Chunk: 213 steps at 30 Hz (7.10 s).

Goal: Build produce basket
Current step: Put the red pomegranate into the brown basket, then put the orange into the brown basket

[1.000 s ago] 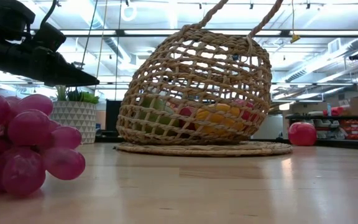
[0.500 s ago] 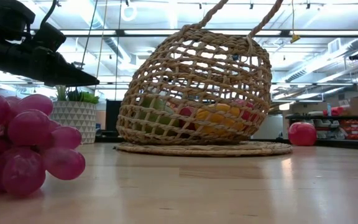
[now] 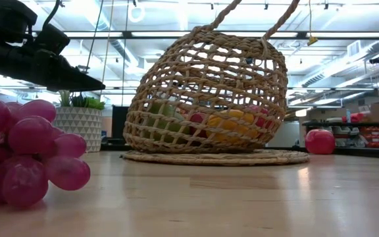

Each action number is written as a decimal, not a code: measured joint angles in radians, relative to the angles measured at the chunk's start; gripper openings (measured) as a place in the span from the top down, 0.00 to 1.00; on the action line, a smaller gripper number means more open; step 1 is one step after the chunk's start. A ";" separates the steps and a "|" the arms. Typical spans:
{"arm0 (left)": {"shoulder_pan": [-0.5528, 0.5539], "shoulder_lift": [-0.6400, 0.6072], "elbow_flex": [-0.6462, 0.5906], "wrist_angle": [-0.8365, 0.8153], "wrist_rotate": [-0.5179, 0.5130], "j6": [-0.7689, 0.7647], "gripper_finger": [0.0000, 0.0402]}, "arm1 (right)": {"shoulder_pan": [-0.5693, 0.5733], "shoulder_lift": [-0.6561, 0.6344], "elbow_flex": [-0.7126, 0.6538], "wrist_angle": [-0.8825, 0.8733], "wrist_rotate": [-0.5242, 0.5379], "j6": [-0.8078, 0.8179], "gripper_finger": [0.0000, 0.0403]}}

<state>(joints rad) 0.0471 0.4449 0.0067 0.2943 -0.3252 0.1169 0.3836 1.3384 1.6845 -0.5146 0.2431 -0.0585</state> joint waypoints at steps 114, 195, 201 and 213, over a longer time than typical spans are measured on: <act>0.000 0.000 0.000 0.000 0.000 0.000 0.03 | -0.543 0.280 -0.058 -0.524 -0.234 0.451 0.02; 0.000 0.000 0.000 0.000 0.000 0.000 0.03 | 0.608 0.501 -0.269 -0.751 -0.427 2.195 0.03; 0.000 0.000 0.000 0.000 0.000 0.000 0.03 | 0.660 0.501 -0.269 -0.772 -0.397 2.325 0.05; 0.000 0.000 0.000 0.000 0.000 0.000 0.03 | 0.635 0.440 -0.495 -0.578 -0.429 2.288 0.05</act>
<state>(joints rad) 0.0471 0.4450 0.0069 0.2943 -0.3252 0.1169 1.0181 1.7784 1.1897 -1.0924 -0.1862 2.2299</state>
